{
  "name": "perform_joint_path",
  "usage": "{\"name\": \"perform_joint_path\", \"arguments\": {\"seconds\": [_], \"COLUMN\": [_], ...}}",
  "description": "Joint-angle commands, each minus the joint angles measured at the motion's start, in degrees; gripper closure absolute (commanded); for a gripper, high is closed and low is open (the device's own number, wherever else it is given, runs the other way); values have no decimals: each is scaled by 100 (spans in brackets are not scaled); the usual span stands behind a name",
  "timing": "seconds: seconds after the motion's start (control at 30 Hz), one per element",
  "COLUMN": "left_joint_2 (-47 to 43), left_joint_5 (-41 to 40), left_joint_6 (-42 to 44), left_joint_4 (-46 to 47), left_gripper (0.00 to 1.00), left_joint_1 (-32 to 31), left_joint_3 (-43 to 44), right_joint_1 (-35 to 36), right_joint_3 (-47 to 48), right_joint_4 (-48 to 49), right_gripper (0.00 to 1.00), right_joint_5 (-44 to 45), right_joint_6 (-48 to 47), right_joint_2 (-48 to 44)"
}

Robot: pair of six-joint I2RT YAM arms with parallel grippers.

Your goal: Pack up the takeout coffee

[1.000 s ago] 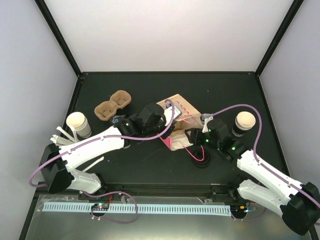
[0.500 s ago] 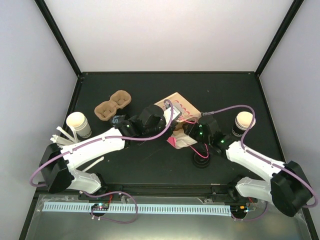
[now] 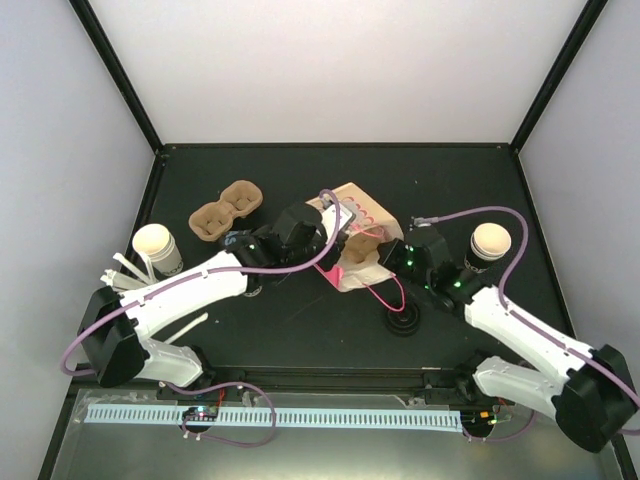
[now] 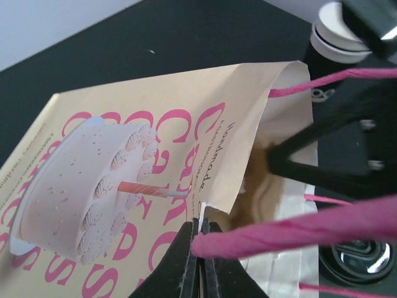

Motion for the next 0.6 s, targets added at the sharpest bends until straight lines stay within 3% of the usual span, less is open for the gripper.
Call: {"name": "perform_joint_path", "arguments": {"seconds": [0.0,0.27,0.57], "left_joint_2": [65,402,1106], "left_joint_5": [-145,49,599], "left_joint_6": [-96,76,78], "left_joint_4": [-59,72,462], "left_gripper": [98,99,98], "left_joint_1": [243,901,1531], "left_joint_3": [423,968,1756], "right_joint_1": [25,27,25], "right_joint_3": [370,1225,2865], "right_joint_4": [-576,-1992,-3009], "right_gripper": [99,99,99], "right_joint_5": [368,488,-957], "right_joint_6": [-370,-1218,-2936], "right_joint_2": [-564,-1374,-1648]}}
